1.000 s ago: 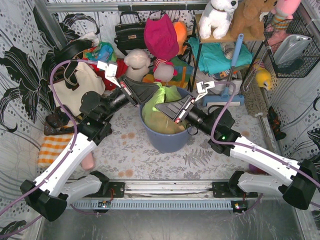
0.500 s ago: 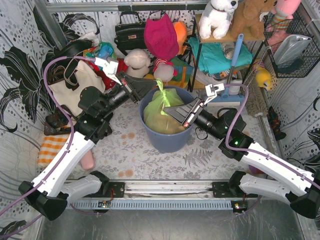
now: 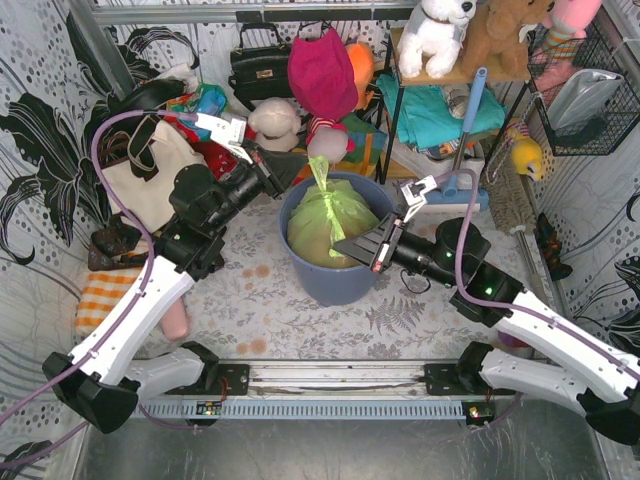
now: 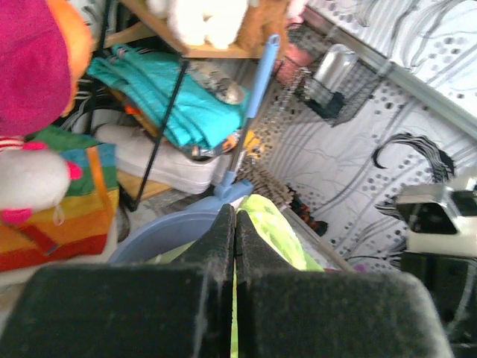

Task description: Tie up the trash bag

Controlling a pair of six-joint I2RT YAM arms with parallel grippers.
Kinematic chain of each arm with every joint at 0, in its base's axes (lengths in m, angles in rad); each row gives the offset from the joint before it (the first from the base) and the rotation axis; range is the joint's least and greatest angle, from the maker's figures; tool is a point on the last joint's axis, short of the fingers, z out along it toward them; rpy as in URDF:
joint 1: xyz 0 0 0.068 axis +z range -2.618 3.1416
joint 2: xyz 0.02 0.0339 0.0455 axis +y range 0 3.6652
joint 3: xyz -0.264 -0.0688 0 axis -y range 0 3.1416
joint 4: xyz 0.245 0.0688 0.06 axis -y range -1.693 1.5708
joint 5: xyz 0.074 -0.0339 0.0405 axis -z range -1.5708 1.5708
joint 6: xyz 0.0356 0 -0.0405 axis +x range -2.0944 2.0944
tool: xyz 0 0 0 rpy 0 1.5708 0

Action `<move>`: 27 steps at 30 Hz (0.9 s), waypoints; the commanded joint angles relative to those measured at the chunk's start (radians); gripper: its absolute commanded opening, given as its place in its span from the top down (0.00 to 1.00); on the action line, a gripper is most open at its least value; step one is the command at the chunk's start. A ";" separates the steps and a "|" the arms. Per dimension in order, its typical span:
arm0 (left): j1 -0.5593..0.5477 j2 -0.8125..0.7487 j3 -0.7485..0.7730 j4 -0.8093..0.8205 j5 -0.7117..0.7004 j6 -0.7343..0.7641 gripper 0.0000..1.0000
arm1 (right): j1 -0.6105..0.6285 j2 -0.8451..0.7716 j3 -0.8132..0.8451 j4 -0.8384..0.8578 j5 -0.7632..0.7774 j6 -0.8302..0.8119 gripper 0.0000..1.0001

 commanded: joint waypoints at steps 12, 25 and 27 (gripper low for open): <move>0.004 -0.031 -0.012 -0.140 -0.367 0.024 1.00 | 0.002 -0.160 -0.053 -0.253 0.088 -0.020 1.00; 0.003 -0.050 0.034 -0.216 -0.293 -0.050 0.67 | 0.002 -0.134 -0.025 -0.306 0.121 -0.077 1.00; 0.003 -0.040 0.062 -0.246 -0.252 -0.064 0.59 | 0.002 -0.128 -0.026 -0.296 0.121 -0.082 1.00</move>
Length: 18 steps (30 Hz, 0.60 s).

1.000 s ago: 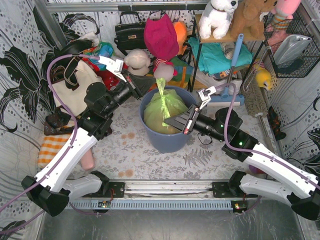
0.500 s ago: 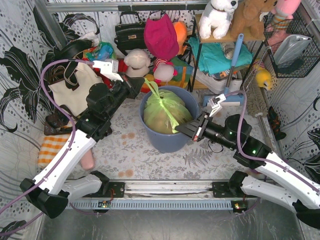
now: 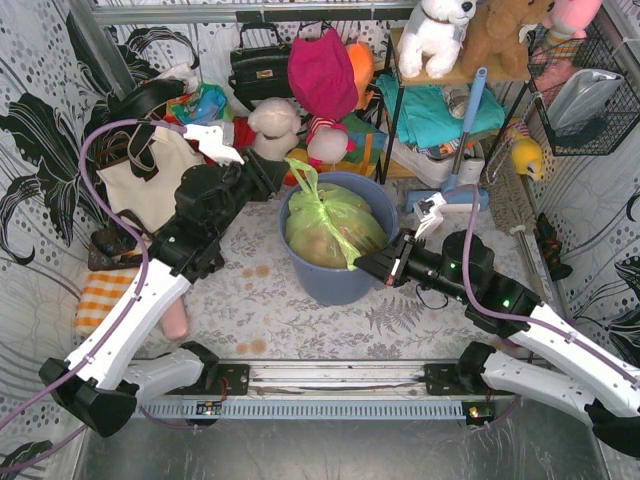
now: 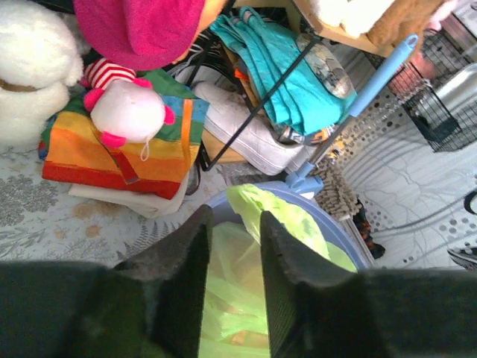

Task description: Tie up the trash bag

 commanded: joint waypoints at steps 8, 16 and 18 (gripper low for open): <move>0.002 0.017 0.140 -0.148 0.142 -0.022 0.47 | 0.002 0.015 0.001 0.061 0.023 -0.023 1.00; 0.003 0.125 0.214 -0.275 0.155 0.027 0.48 | 0.002 0.014 0.004 0.064 0.030 -0.022 1.00; 0.002 0.145 0.219 -0.274 0.164 0.029 0.48 | 0.001 0.013 0.003 0.063 0.033 -0.023 1.00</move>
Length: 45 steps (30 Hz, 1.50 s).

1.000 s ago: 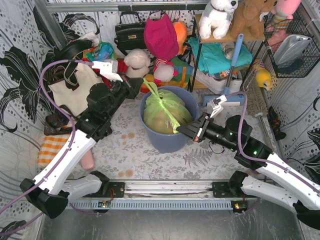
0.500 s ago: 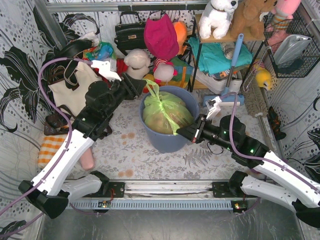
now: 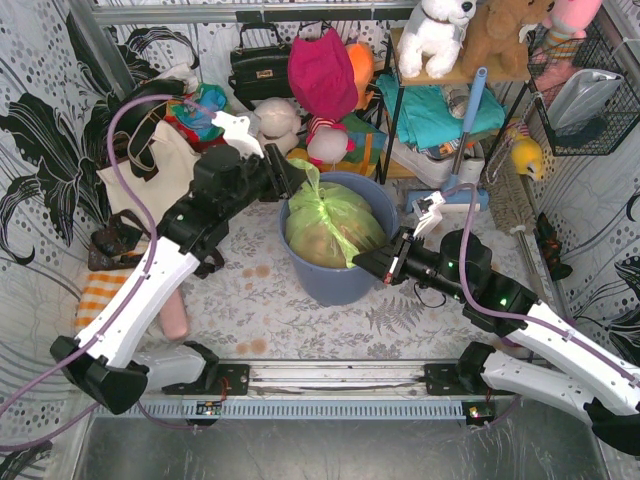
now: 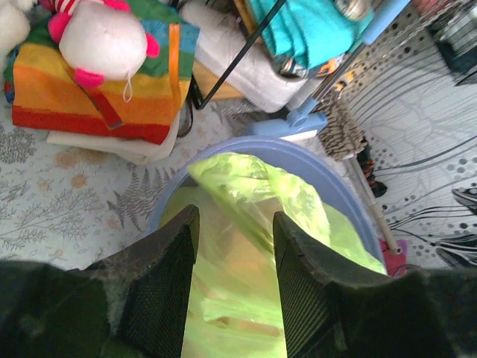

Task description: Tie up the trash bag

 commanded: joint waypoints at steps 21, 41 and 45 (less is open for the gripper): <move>0.002 0.230 0.090 0.157 -0.124 0.035 0.40 | 0.002 0.004 0.004 0.050 0.023 -0.032 1.00; 0.002 0.170 0.029 0.433 0.217 0.001 0.91 | 0.002 -0.007 0.115 -0.012 0.126 -0.143 1.00; 0.000 0.132 -0.034 0.471 0.346 -0.028 0.94 | 0.002 -0.001 0.176 0.046 0.178 -0.207 1.00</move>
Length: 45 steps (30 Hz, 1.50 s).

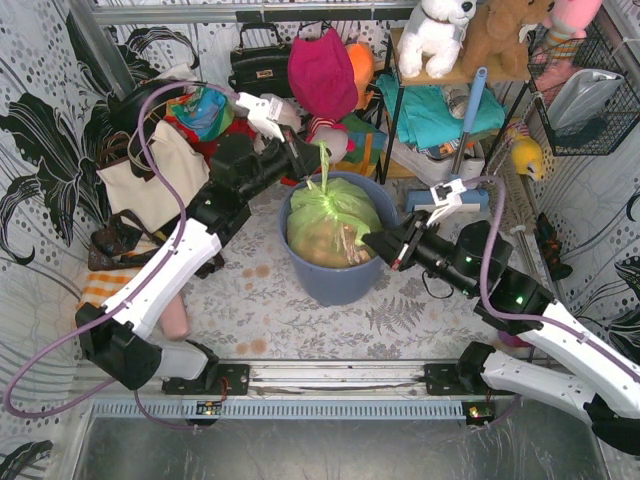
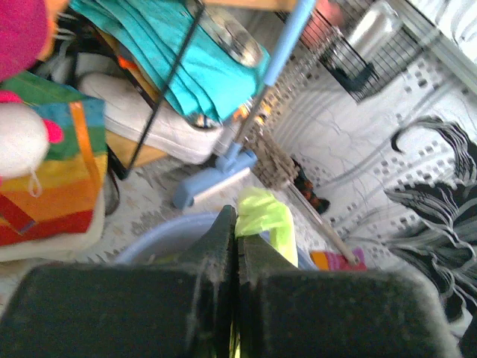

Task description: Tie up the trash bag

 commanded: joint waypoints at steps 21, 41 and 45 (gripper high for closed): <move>-0.061 -0.172 -0.169 0.143 0.287 -0.018 0.94 | 0.002 0.181 0.314 0.209 0.152 -0.244 0.93; -0.061 -0.159 -0.156 0.103 0.244 -0.008 0.93 | 0.002 0.047 0.223 0.037 0.196 -0.245 0.35; -0.061 -0.157 -0.149 0.094 0.245 -0.005 0.93 | 0.002 0.175 0.426 -0.317 0.134 -0.196 0.36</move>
